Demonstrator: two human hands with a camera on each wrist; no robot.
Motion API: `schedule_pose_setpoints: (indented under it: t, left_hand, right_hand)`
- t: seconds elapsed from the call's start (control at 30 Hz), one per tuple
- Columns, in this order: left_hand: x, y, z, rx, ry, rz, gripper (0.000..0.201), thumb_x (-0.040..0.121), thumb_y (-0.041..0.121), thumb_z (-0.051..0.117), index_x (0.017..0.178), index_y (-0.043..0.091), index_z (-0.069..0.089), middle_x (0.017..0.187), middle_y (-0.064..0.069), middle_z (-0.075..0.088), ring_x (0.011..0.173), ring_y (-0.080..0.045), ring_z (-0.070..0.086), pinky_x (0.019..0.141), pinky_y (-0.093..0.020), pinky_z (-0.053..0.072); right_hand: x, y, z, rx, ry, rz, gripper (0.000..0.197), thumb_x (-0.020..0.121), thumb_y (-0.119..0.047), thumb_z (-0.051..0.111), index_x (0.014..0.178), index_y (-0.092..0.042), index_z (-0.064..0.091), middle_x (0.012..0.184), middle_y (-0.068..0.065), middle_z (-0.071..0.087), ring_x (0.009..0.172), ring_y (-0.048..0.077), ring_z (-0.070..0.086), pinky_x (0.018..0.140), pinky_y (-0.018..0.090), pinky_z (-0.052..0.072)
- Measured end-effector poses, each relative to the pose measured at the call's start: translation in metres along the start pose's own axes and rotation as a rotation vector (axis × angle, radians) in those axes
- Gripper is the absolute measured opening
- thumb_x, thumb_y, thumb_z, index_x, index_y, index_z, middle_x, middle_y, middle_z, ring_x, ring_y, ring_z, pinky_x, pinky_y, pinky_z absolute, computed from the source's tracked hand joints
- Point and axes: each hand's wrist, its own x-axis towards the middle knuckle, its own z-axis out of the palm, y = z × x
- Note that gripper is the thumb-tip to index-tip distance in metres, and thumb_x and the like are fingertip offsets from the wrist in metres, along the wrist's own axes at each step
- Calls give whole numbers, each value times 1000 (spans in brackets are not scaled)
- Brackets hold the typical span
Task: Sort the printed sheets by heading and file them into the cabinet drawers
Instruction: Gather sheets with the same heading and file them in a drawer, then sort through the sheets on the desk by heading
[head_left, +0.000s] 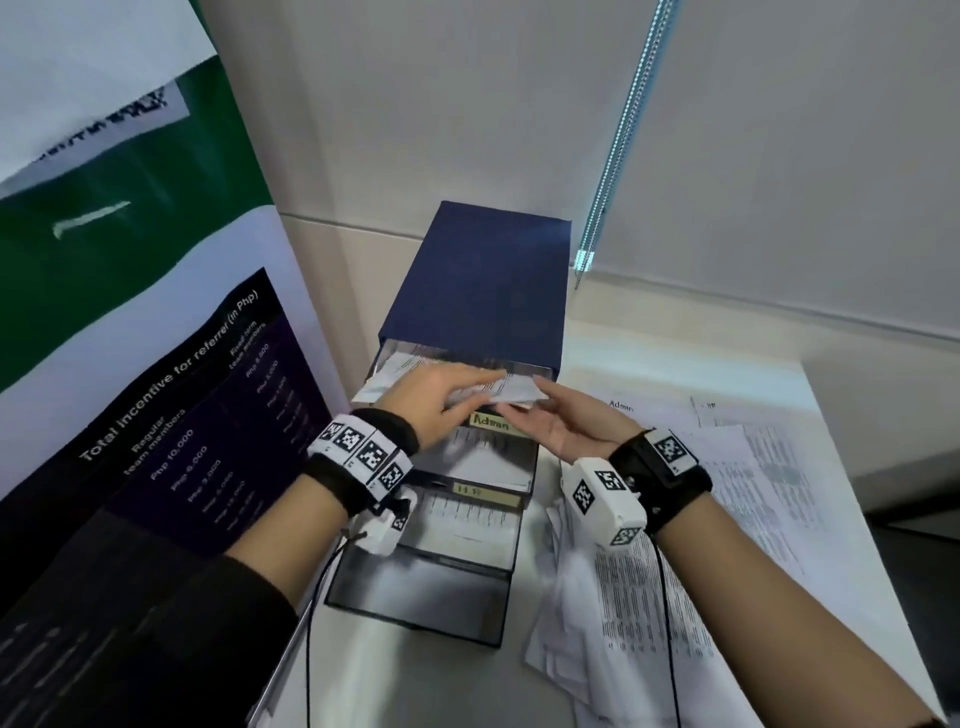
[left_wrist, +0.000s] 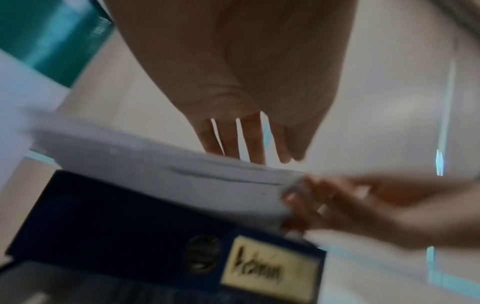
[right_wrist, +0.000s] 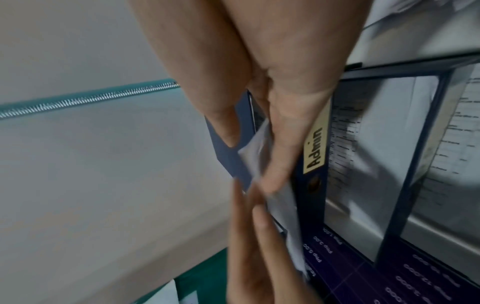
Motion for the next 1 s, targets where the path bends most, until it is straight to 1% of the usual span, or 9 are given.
schedule_pose_setpoints:
  t: [0.17, 0.27, 0.33, 0.4, 0.5, 0.63, 0.83, 0.93, 1.0]
  left_hand:
    - [30, -10, 22, 162, -299, -339, 68, 99, 60, 14, 128, 24, 64, 132, -10, 62, 122, -25, 57, 108, -38, 39]
    - [44, -11, 33, 281, -347, -406, 79, 97, 63, 4, 133, 20, 60, 145, -11, 50, 135, -27, 43, 116, -45, 25]
    - [51, -10, 39, 378, -292, -347, 76, 97, 62, 9, 126, 19, 65, 141, -10, 50, 130, -29, 44, 111, -47, 29]
    - [53, -7, 41, 411, -213, -272, 67, 95, 66, 23, 115, 24, 70, 120, -7, 57, 112, -29, 52, 98, -46, 41]
    - [45, -7, 35, 219, -137, -177, 54, 80, 76, 47, 93, 30, 73, 83, 3, 61, 76, -16, 57, 70, -33, 47]
    - [28, -17, 20, 133, -71, -101, 32, 78, 57, 68, 92, 30, 77, 68, 4, 62, 63, -15, 54, 63, -32, 49]
    - [36, -32, 19, 251, -43, -176, 24, 94, 35, 62, 109, 21, 75, 101, -4, 75, 87, -21, 66, 83, -31, 51]
    - [51, -20, 26, 316, -216, -290, 42, 100, 45, 45, 108, 18, 75, 110, -9, 71, 95, -25, 62, 85, -30, 46]
    - [57, -3, 32, 432, -323, -391, 56, 101, 51, 30, 114, 16, 71, 115, -14, 68, 105, -31, 60, 94, -37, 44]
  right_hand:
    - [-28, -3, -39, -301, 83, 26, 49, 97, -33, 53, 126, 6, 52, 117, 30, 64, 97, 36, 70, 80, 39, 60]
    - [-54, 1, -84, -528, 256, -8, 39, 97, -31, 54, 121, -2, 60, 114, 22, 69, 94, 32, 71, 79, 36, 60]
    - [-71, 9, -126, -671, 445, -46, 35, 96, -26, 57, 120, 0, 61, 110, 21, 70, 85, 28, 70, 70, 32, 61]
    - [-88, 23, -175, -820, 600, -63, 32, 96, -24, 59, 117, -1, 63, 103, 17, 70, 74, 23, 66, 60, 27, 58]
    - [-112, 47, -237, -836, 671, 12, 28, 94, -25, 62, 113, -4, 66, 96, 14, 70, 73, 23, 65, 72, 34, 59]
    - [-121, 70, -269, -794, 679, 43, 24, 93, -25, 63, 108, -7, 67, 95, 13, 71, 74, 24, 66, 75, 36, 58]
    - [-83, 84, -266, -975, 679, 82, 25, 94, -23, 61, 111, -4, 64, 88, 11, 66, 69, 22, 61, 68, 34, 56]
    - [-65, 87, -263, -1197, 713, 65, 29, 93, -27, 62, 114, -8, 65, 93, 6, 67, 72, 17, 61, 70, 31, 57]
    - [-58, 86, -264, -1424, 788, 87, 38, 91, -33, 63, 123, -13, 60, 109, 8, 66, 84, 18, 64, 79, 32, 55]
